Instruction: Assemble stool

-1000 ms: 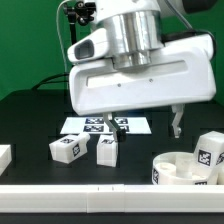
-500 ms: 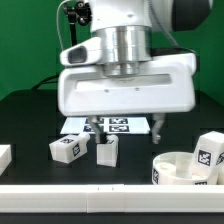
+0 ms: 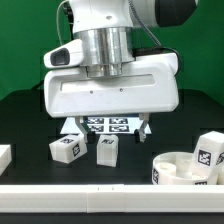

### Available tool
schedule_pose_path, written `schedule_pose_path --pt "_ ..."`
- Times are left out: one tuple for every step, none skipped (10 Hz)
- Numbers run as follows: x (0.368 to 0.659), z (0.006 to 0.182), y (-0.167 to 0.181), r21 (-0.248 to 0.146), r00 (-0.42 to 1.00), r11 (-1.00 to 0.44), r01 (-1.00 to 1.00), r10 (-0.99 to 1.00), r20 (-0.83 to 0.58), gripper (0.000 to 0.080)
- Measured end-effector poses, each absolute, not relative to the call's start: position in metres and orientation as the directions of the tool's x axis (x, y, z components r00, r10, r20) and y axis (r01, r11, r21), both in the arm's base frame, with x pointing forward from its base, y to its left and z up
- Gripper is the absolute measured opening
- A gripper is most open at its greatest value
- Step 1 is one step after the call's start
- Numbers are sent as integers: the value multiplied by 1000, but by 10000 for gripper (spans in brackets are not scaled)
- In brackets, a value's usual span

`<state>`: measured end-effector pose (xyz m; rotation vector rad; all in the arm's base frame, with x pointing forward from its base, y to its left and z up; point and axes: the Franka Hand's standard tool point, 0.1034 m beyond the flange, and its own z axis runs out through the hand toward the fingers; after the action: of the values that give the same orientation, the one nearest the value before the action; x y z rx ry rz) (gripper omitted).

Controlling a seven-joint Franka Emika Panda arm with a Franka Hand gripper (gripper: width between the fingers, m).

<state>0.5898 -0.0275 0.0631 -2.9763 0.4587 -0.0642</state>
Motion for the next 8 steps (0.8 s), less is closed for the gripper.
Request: schedule_pose_path --pt "583 60 -31 -127 944 -935 -330 -325 -60 649" --pt "574 57 -35 -117 929 -926 -359 -342 -144 649" --pt "565 55 -38 -116 908 -920 -374 -338 -248 649" --pt "567 53 -39 -120 898 -919 -377 -331 -289 649" --pt "561 53 -38 -125 877 -917 -379 -313 -364 649" --pt "560 52 -38 -129 853 -915 -383 -297 -430 649" --pt "562 50 -39 -130 842 -914 -384 -289 -457 649" --pt "555 50 -38 -130 812 -913 -385 -269 -517 649"
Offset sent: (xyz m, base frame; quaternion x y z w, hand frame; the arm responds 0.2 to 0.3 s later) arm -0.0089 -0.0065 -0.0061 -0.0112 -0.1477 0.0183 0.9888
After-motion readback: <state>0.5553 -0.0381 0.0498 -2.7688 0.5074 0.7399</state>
